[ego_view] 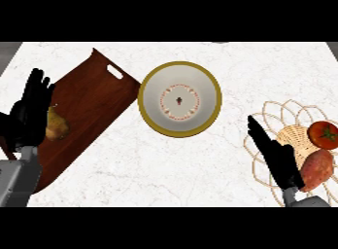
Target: Pick the sweet potato from the placemat and place it in the bowl
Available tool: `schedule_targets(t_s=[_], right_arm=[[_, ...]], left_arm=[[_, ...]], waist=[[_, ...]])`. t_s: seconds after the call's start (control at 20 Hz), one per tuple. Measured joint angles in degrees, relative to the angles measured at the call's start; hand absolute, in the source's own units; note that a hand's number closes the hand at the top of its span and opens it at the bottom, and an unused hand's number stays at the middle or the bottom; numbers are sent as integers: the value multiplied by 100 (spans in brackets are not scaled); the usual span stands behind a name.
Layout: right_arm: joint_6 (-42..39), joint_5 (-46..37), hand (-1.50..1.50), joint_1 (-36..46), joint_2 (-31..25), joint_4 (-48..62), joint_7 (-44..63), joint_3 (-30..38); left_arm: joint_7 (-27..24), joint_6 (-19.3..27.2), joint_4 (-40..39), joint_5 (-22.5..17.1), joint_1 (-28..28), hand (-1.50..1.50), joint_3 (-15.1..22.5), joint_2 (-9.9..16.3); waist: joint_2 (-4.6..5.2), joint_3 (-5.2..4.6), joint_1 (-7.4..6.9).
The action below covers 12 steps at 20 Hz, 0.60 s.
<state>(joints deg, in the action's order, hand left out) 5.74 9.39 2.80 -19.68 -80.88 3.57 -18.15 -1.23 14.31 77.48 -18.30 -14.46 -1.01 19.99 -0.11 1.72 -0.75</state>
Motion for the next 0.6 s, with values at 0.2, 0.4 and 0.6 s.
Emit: schedule_targets(t_s=[0.2,0.4,0.6], right_arm=[[-1,302,-150,344,204,-455,-165,302],[483,-149,-150,773,-123,-715,-336,751],[1891,-1122,-150,561,-17,-1031,-591,1000]], left_arm=[[-18,-54,265,115,-8,0,-76,259],[-177,-140,393,213,-19,0,-113,438],[-210,-241,513,165,67,0,-178,521]], waist=[[-10,-105,33],[-59,-182,110],[-71,-187,195]])
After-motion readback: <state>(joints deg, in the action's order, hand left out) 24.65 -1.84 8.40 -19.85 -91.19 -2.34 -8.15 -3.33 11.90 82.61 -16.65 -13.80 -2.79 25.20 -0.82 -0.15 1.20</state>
